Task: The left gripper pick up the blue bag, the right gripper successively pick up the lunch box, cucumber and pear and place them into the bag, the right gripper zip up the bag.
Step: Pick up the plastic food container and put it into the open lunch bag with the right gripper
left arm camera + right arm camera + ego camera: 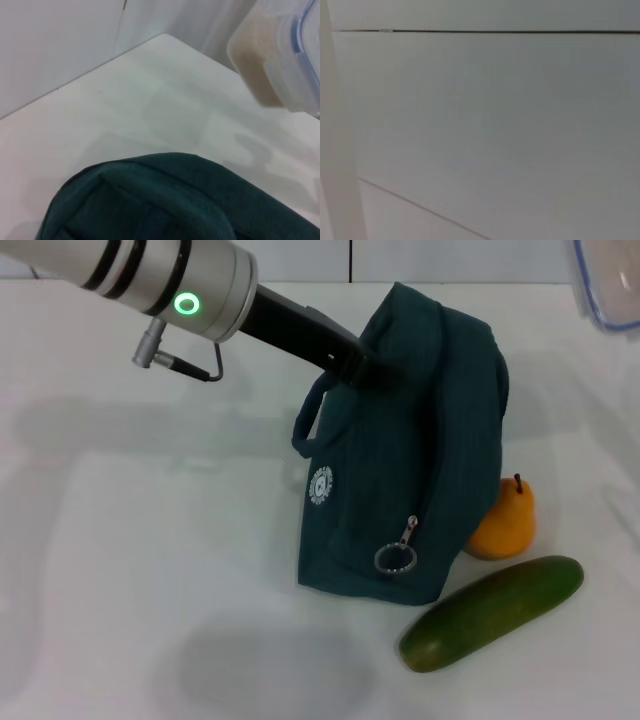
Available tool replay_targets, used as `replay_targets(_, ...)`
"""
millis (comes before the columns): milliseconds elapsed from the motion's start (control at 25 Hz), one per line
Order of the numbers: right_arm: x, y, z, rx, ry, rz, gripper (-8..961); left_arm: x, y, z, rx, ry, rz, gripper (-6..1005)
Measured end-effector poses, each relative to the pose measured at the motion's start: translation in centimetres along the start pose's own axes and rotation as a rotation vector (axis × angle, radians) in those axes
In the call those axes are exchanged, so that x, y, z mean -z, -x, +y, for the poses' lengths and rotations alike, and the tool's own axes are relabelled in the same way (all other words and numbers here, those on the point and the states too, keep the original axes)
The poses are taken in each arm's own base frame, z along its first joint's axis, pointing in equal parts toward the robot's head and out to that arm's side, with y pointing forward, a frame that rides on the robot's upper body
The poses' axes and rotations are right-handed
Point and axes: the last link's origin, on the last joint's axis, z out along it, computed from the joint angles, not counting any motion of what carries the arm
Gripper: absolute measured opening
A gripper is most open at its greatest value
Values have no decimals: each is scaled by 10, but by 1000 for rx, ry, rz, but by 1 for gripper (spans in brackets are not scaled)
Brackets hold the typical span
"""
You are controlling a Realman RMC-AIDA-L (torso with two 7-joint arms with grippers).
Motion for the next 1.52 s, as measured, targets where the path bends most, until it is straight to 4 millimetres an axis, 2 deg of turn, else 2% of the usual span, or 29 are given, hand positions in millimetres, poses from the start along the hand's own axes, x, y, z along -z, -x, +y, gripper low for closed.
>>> replay_targets(240,-33,-10,-4,-16,31,44,147,-1,-15,5,-21,2,10,47)
replay_targets(400,-43,-17,-10,-20,13,66,149,0,-19,6,-28,-4,19,47)
replay_targets(680,-54,-39,-26,-13,-76,133,153,0,-30,7,-39,-9,56,47)
replay_targets(1000,-49,-60,-45,52,-196,204,157,0,-31,4,-32,-21,72,47)
replay_targets(1360,-42,-76,-45,23,-203,275,162,-1,-36,1,-30,-41,95,47)
replay_targets(1520,-39,-73,-49,36,-236,270,164,-2,-38,0,-32,-47,102,47)
